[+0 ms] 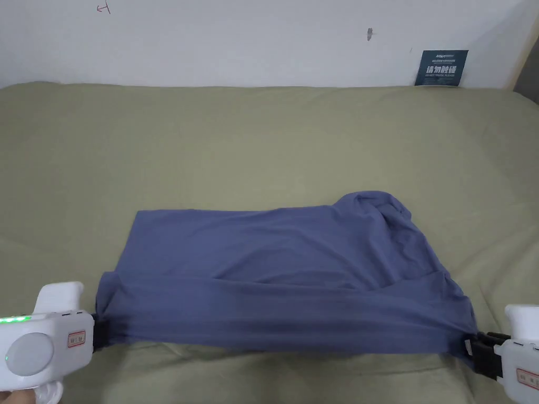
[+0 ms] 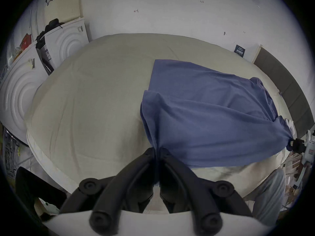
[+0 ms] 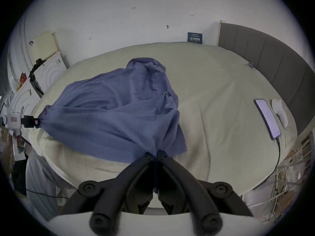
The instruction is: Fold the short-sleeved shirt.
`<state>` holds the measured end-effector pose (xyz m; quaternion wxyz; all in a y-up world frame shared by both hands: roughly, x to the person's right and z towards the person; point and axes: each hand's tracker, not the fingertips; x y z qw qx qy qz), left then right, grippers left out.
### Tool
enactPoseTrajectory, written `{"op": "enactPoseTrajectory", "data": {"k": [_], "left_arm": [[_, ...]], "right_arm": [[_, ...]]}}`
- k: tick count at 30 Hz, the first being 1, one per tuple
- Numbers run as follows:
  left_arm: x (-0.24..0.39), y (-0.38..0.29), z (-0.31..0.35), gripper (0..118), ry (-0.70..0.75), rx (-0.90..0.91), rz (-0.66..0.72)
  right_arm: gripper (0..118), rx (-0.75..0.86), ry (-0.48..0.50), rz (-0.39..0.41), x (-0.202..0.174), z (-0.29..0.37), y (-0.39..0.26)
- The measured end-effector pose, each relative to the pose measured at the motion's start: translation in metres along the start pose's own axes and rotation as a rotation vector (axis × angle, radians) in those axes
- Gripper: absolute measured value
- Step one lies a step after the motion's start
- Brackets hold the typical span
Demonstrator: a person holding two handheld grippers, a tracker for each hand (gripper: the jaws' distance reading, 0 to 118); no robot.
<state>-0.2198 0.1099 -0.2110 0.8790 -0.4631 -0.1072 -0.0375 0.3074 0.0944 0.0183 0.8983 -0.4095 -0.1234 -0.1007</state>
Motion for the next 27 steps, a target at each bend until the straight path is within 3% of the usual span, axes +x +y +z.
{"op": "enactPoseTrajectory", "data": {"k": [9, 10, 11, 12, 13, 14, 15, 16, 18, 19, 20, 21, 22, 23, 27], "left_arm": [[-0.001, 0.004, -0.008, 5, -0.003, -0.020, 0.005], [-0.001, 0.004, -0.008, 5, -0.010, -0.020, 0.013], [-0.002, 0.003, -0.007, 8, -0.032, -0.016, 0.017], [-0.002, 0.003, -0.006, 26, -0.036, -0.009, 0.019], [-0.003, 0.004, -0.004, 81, -0.044, 0.004, 0.011], [-0.003, 0.008, -0.004, 118, -0.043, -0.004, -0.004], [-0.001, 0.010, -0.003, 117, -0.029, -0.028, -0.017], [-0.002, 0.008, 0.002, 109, -0.001, 0.023, -0.048], [0.004, 0.021, 0.000, 108, 0.009, 0.046, -0.067], [0.006, 0.026, 0.000, 106, 0.014, 0.074, -0.066], [0.007, 0.032, -0.002, 97, 0.005, 0.094, -0.059], [0.008, 0.039, -0.004, 77, 0.003, 0.104, -0.050], [0.010, 0.047, -0.006, 22, -0.002, 0.123, -0.034], [0.013, 0.057, -0.005, 0, -0.008, 0.134, -0.032], [0.028, 0.101, -0.028, 0, -0.012, 0.145, -0.032]], "right_arm": [[4, -0.006, 0.003, -0.019, 0.002, -0.008, -0.001], [12, -0.012, 0.004, -0.022, 0.001, -0.009, 0.000], [39, -0.014, -0.002, -0.027, -0.001, -0.009, -0.001], [82, -0.016, -0.009, -0.032, -0.001, -0.009, -0.001], [118, -0.026, -0.014, -0.033, -0.001, -0.010, 0.001], [111, -0.033, -0.008, -0.035, -0.001, -0.010, 0.003], [107, 0.020, 0.001, -0.042, 0.001, -0.007, 0.002], [106, 0.012, -0.017, -0.026, -0.003, 0.001, 0.014], [104, 0.063, -0.034, -0.017, -0.004, 0.003, 0.028], [97, 0.084, -0.041, -0.015, -0.005, 0.004, 0.035], [84, 0.096, -0.035, -0.015, -0.007, 0.004, 0.047], [60, 0.114, -0.034, -0.018, -0.008, 0.004, 0.056], [16, 0.149, -0.048, -0.034, -0.011, 0.003, 0.064], [1, 0.170, -0.052, -0.045, -0.013, 0.000, 0.072], [0, 0.186, -0.041, -0.053, -0.018, -0.017, 0.107]]}}
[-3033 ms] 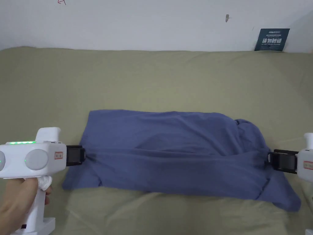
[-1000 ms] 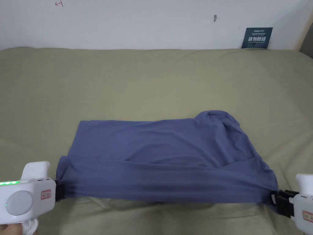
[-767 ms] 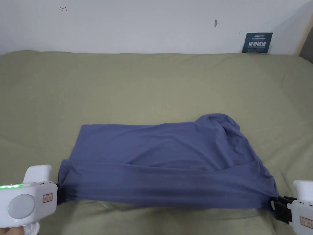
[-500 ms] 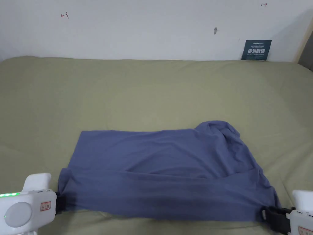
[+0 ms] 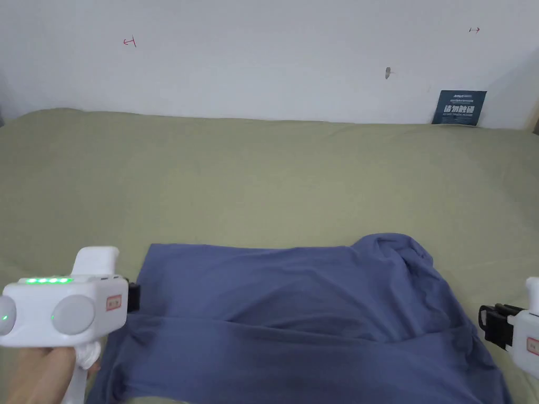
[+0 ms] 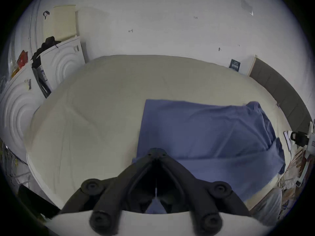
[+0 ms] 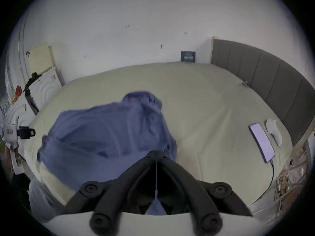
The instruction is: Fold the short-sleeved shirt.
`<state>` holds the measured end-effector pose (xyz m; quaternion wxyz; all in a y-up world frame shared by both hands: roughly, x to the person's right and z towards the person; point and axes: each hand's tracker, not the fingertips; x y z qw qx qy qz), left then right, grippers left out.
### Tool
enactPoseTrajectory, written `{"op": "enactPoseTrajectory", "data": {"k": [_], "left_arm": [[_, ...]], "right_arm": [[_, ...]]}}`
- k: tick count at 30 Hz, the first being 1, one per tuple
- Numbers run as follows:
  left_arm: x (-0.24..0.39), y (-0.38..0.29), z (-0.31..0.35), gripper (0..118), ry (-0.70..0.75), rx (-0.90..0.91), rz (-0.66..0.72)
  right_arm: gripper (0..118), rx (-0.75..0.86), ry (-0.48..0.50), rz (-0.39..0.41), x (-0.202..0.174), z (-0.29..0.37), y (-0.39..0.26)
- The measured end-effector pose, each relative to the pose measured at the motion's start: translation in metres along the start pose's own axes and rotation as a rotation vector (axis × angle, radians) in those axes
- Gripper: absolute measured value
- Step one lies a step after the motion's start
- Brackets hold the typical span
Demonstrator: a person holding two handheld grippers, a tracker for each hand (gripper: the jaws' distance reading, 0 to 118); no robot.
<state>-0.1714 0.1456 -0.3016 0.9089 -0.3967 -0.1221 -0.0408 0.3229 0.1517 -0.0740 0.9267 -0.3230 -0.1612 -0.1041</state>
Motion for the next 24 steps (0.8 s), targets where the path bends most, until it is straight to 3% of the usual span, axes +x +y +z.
{"op": "enactPoseTrajectory", "data": {"k": [10, 12, 13, 14, 16, 18, 21, 23, 24], "left_arm": [[0.018, 0.091, -0.119, 1, 0.074, -0.063, 0.006], [0.015, 0.098, -0.141, 12, 0.109, -0.084, -0.011], [0.015, 0.101, -0.150, 25, 0.120, -0.089, -0.001], [0.015, 0.105, -0.162, 52, 0.120, -0.106, -0.006], [0.010, 0.103, -0.179, 118, 0.143, -0.178, -0.019], [0.014, 0.104, -0.192, 111, 0.180, -0.162, -0.066], [0.004, 0.092, -0.169, 77, 0.143, -0.183, -0.064], [0.007, 0.088, -0.154, 10, 0.062, -0.162, -0.040], [0.010, 0.086, -0.160, 1, 0.071, -0.150, -0.044]], "right_arm": [[0, -0.042, -0.029, 0.045, -0.017, -0.086, 0.039], [0, -0.057, -0.035, 0.040, -0.017, -0.107, 0.045], [1, -0.065, -0.039, 0.036, -0.015, -0.116, 0.047], [0, -0.071, -0.037, 0.033, -0.016, -0.123, 0.049], [0, -0.079, -0.036, 0.033, -0.018, -0.131, 0.050], [1, -0.090, -0.031, 0.038, -0.014, -0.142, 0.051], [1, -0.095, -0.035, 0.038, -0.012, -0.147, 0.053], [1, -0.096, -0.047, 0.041, -0.010, -0.149, 0.056], [1, -0.096, -0.053, 0.045, -0.008, -0.150, 0.060]]}}
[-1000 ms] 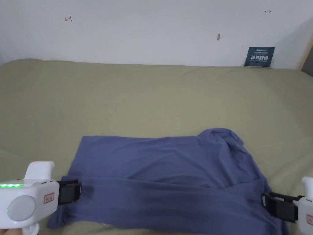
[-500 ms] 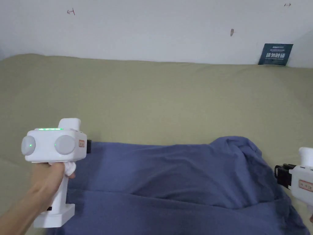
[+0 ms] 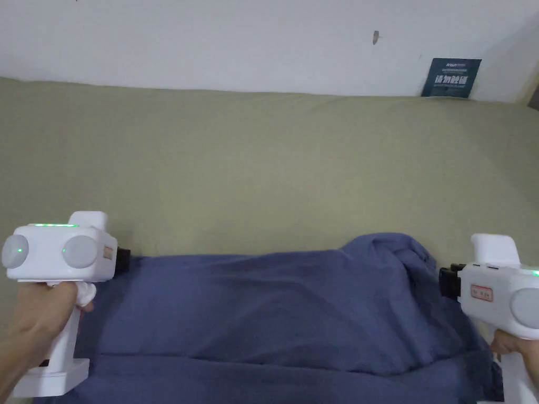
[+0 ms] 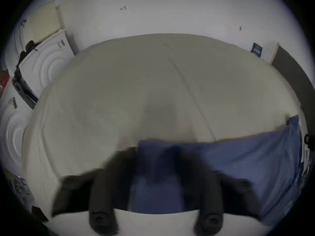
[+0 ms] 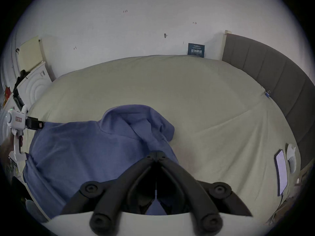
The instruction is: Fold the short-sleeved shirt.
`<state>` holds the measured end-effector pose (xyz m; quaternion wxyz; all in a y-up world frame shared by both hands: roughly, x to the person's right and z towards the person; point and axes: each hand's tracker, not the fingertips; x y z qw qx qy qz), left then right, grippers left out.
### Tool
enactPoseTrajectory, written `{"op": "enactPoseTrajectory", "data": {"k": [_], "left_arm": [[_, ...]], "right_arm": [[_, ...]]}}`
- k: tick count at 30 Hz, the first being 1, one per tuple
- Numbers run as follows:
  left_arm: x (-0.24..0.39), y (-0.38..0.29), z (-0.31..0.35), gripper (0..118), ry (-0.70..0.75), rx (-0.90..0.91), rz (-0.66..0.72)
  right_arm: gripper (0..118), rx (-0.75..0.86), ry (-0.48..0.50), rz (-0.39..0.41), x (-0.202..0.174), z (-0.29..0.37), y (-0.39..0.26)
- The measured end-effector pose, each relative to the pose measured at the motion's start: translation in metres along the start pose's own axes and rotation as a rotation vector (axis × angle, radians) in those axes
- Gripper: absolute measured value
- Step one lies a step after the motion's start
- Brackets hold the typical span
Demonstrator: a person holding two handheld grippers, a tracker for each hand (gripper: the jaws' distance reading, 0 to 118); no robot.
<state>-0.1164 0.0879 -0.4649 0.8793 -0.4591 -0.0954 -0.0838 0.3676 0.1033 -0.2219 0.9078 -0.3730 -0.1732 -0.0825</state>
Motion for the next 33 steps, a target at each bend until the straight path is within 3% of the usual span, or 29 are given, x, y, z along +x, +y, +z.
{"op": "enactPoseTrajectory", "data": {"k": [5, 6, 7, 8, 9, 13, 14, 16, 17, 18, 22, 33], "left_arm": [[0.004, -0.003, -0.007, 1, -0.007, -0.014, -0.036], [0.003, -0.003, -0.007, 1, -0.011, -0.015, -0.022], [0.003, -0.002, -0.007, 1, -0.012, -0.017, -0.007], [0.004, 0.000, -0.005, 1, -0.012, -0.016, 0.003], [0.005, 0.002, -0.007, 1, -0.015, -0.026, 0.006], [0.007, 0.003, -0.012, 1, -0.014, -0.032, 0.000], [0.007, 0.003, -0.012, 1, -0.012, -0.032, -0.001], [0.005, 0.002, -0.014, 1, -0.016, -0.029, 0.006], [0.004, 0.003, -0.012, 1, -0.018, -0.025, 0.009], [0.003, 0.004, -0.010, 1, -0.018, -0.022, 0.011], [-0.005, 0.004, 0.011, 1, -0.005, 0.015, 0.029], [-0.031, -0.028, 0.110, 1, -0.036, 0.119, 0.027]], "right_arm": [[4, -0.025, -0.013, -0.009, 0.005, -0.014, 0.024], [25, -0.048, -0.011, -0.010, 0.007, -0.021, 0.029], [83, -0.113, 0.021, -0.015, 0.009, -0.030, 0.033], [112, -0.148, 0.036, -0.022, 0.010, -0.038, 0.034], [117, -0.148, 0.051, -0.023, 0.004, -0.042, 0.036], [90, -0.199, -0.007, 0.008, 0.000, -0.073, 0.035], [73, -0.210, -0.019, 0.001, 0.002, -0.077, 0.035], [4, -0.202, -0.048, -0.020, 0.004, -0.077, 0.033], [4, -0.157, -0.055, -0.043, 0.006, -0.070, 0.030], [4, -0.180, -0.003, -0.054, 0.010, -0.064, 0.029], [4, -0.153, 0.001, -0.011, 0.018, -0.029, 0.024], [4, -0.039, 0.107, -0.010, 0.040, 0.087, 0.016]]}}
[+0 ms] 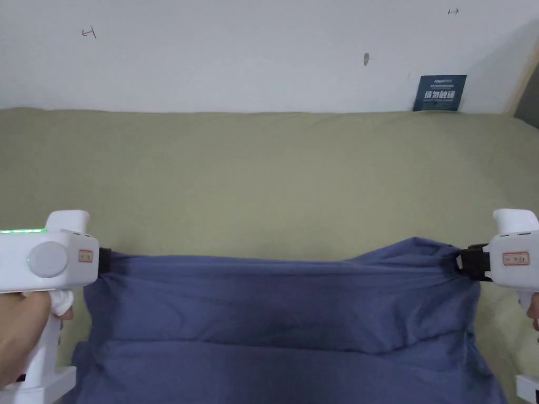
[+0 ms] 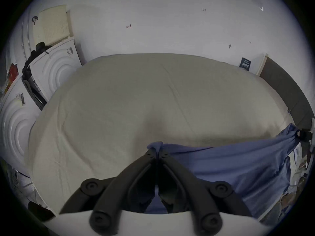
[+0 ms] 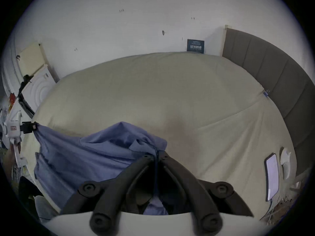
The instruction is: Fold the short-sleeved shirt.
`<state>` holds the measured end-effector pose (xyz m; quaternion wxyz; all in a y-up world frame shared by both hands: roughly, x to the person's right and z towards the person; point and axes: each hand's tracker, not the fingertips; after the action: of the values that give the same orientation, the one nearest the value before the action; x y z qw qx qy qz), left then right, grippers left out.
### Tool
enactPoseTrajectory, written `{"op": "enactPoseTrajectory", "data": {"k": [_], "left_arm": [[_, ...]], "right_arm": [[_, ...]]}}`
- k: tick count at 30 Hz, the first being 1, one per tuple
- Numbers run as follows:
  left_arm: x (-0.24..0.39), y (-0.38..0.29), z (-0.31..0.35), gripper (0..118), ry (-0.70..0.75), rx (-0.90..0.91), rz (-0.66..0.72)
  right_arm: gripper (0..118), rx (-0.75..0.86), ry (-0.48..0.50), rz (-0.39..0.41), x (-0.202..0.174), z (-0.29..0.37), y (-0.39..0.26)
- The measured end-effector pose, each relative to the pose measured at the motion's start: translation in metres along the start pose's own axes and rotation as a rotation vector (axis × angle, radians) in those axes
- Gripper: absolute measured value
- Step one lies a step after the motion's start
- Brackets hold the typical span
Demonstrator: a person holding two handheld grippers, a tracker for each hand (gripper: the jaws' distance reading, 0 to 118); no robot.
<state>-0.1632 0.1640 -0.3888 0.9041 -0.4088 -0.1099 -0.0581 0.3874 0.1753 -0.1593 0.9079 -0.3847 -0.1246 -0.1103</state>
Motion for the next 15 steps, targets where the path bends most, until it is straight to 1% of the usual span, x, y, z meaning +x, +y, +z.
{"op": "enactPoseTrajectory", "data": {"k": [5, 8, 10, 15], "left_arm": [[-0.011, -0.024, 0.044, 1, -0.023, 0.038, 0.014], [-0.016, -0.042, 0.062, 1, -0.029, 0.048, 0.007], [-0.019, -0.058, 0.071, 1, -0.032, 0.051, 0.004], [-0.026, -0.098, 0.088, 1, -0.041, 0.042, 0.013]], "right_arm": [[4, 0.026, 0.034, -0.008, 0.001, 0.039, -0.010], [4, 0.045, 0.045, 0.015, -0.002, 0.060, -0.027], [4, 0.050, 0.050, 0.021, -0.001, 0.073, -0.045], [4, 0.046, 0.072, -0.005, 0.001, 0.096, -0.091]]}}
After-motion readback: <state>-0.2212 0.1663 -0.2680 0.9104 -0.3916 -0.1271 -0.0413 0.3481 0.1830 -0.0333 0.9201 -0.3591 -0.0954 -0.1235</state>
